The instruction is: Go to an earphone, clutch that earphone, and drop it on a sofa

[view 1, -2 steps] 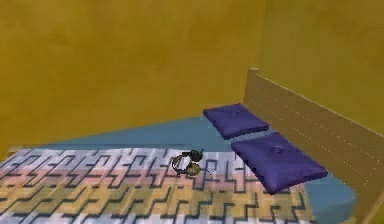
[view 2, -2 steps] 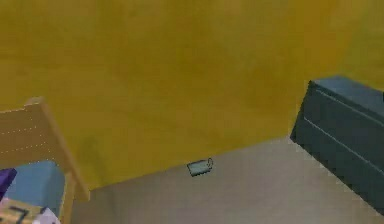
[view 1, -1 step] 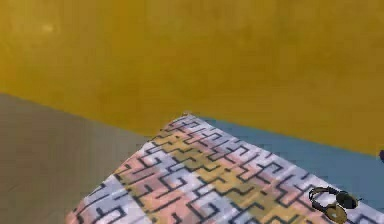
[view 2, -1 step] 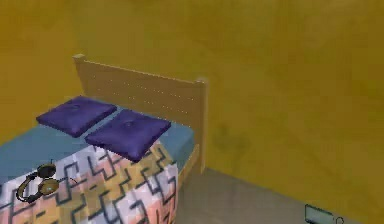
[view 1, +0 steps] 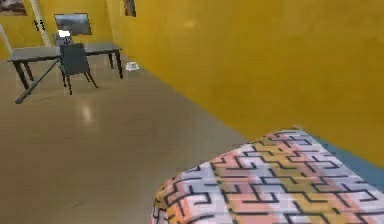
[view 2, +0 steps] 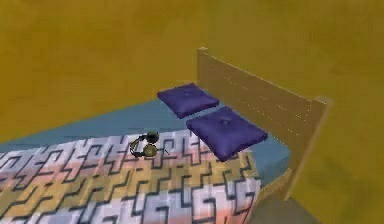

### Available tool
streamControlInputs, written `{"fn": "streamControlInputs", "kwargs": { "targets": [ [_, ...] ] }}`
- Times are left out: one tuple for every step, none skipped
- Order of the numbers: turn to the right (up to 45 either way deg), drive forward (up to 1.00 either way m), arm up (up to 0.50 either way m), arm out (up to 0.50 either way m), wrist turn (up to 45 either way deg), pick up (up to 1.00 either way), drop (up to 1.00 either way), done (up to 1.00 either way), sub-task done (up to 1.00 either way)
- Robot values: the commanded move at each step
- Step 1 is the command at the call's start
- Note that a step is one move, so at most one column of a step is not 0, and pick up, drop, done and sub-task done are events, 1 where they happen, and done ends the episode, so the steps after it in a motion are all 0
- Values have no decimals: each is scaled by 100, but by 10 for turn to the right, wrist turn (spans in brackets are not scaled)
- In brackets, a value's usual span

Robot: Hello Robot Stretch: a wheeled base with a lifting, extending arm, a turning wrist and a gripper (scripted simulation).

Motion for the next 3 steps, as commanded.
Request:
{"fn": "streamControlInputs", "kwargs": {
  "targets": [
    [450,0,0,0,0,0,0,0,0],
    [450,0,0,0,0,0,0,0,0],
    [450,0,0,0,0,0,0,0,0]
  ]
}}
